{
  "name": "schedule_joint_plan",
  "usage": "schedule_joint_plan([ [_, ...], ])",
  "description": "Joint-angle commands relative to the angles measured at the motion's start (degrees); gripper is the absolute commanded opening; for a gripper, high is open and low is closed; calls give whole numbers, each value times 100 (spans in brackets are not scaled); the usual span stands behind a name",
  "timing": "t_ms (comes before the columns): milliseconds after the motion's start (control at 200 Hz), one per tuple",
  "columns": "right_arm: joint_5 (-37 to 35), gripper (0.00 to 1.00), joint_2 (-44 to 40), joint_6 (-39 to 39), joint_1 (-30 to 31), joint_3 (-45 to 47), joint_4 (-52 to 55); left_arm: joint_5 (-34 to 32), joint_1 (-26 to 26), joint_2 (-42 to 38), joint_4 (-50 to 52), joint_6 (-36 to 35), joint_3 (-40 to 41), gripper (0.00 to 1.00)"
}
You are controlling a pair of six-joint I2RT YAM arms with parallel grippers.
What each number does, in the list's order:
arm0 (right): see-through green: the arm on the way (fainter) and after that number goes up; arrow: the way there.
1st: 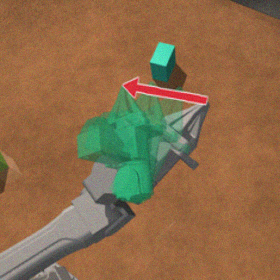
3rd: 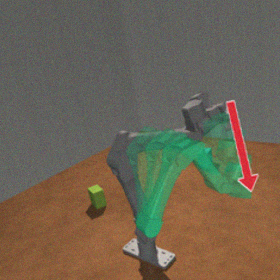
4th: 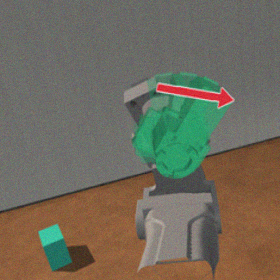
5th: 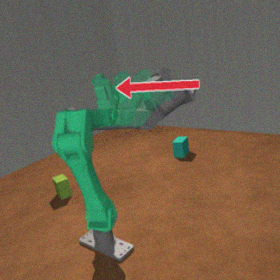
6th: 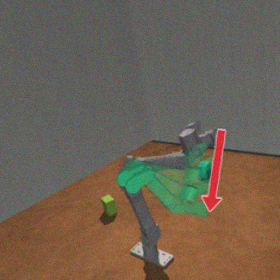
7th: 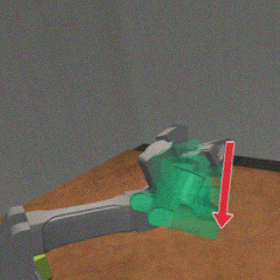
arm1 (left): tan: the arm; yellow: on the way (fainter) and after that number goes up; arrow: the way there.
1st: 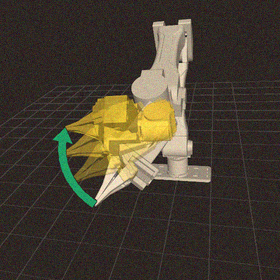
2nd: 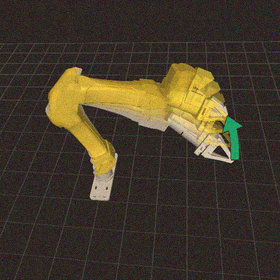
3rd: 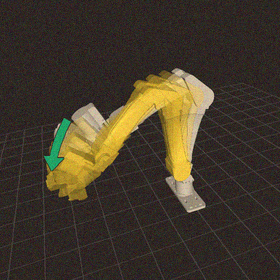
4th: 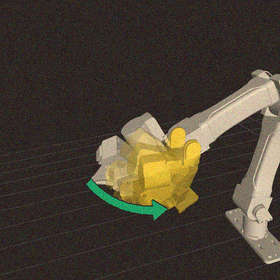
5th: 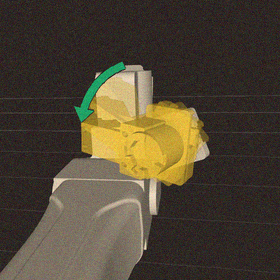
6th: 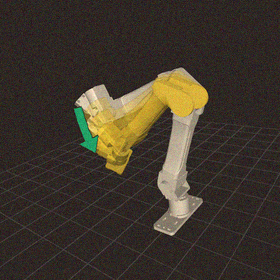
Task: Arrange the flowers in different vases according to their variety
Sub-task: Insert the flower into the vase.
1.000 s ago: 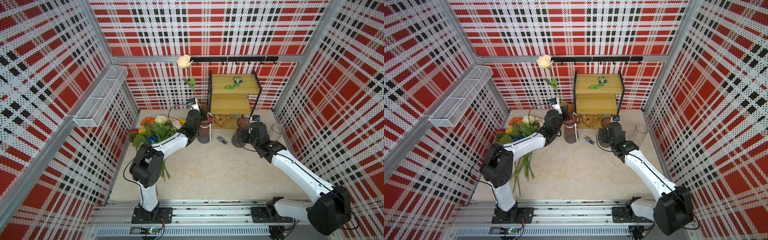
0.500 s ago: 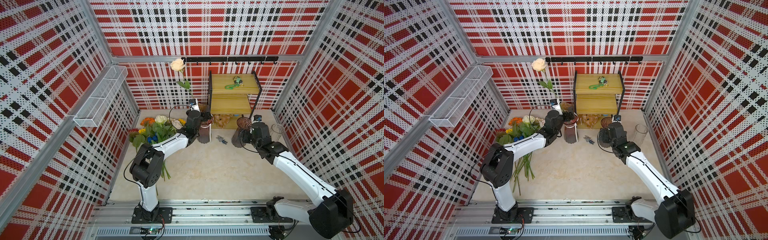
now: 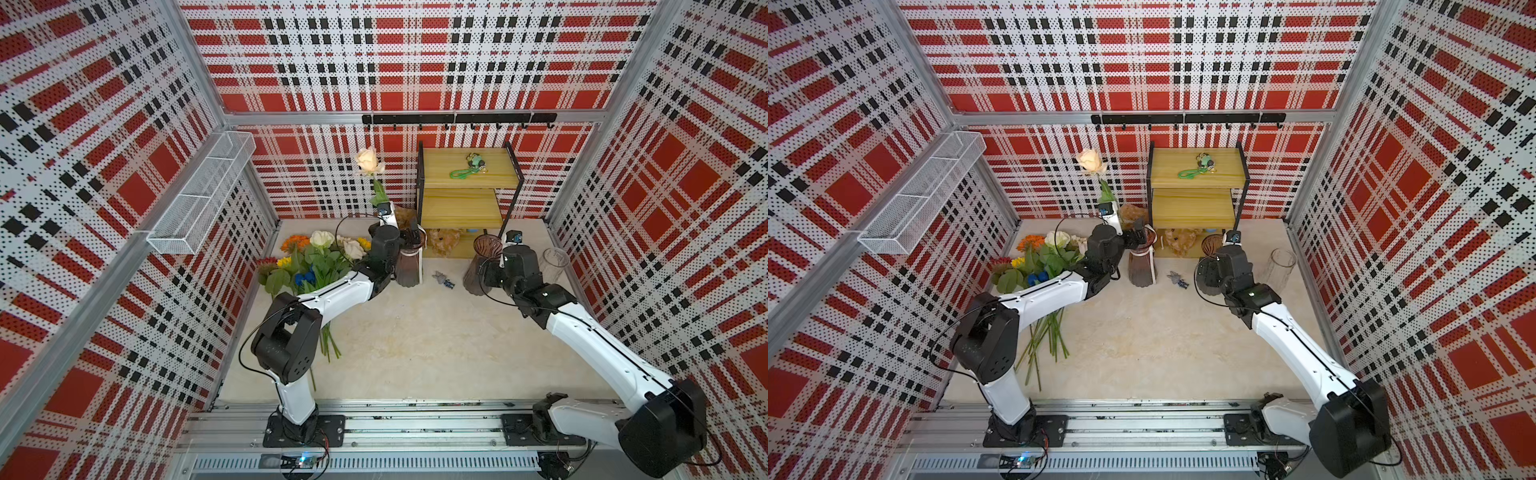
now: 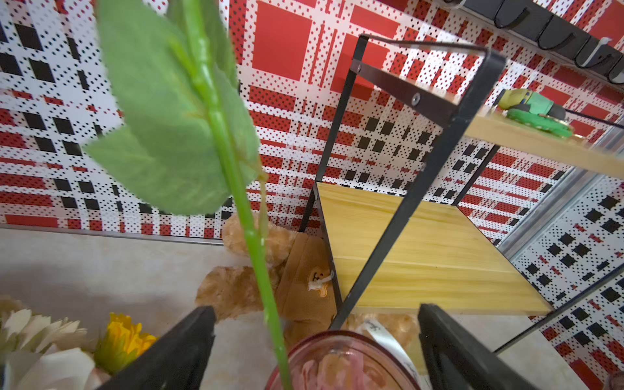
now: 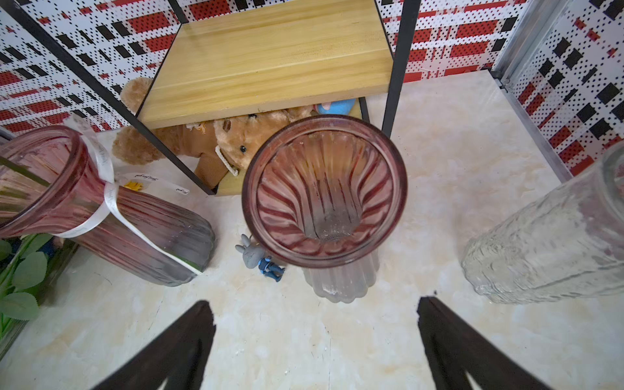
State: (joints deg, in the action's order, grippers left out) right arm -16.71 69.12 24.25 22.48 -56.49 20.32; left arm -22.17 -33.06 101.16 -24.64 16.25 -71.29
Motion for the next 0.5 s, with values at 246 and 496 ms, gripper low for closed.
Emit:
schedule_joint_plan([
  [246,-62,100,240,-96,341,-90,-21,-197,25,-968,897,-275,238,99],
  [496,-156,100,504,45,875,-356,-19,-538,653,-2170,2571,-247,868,100],
])
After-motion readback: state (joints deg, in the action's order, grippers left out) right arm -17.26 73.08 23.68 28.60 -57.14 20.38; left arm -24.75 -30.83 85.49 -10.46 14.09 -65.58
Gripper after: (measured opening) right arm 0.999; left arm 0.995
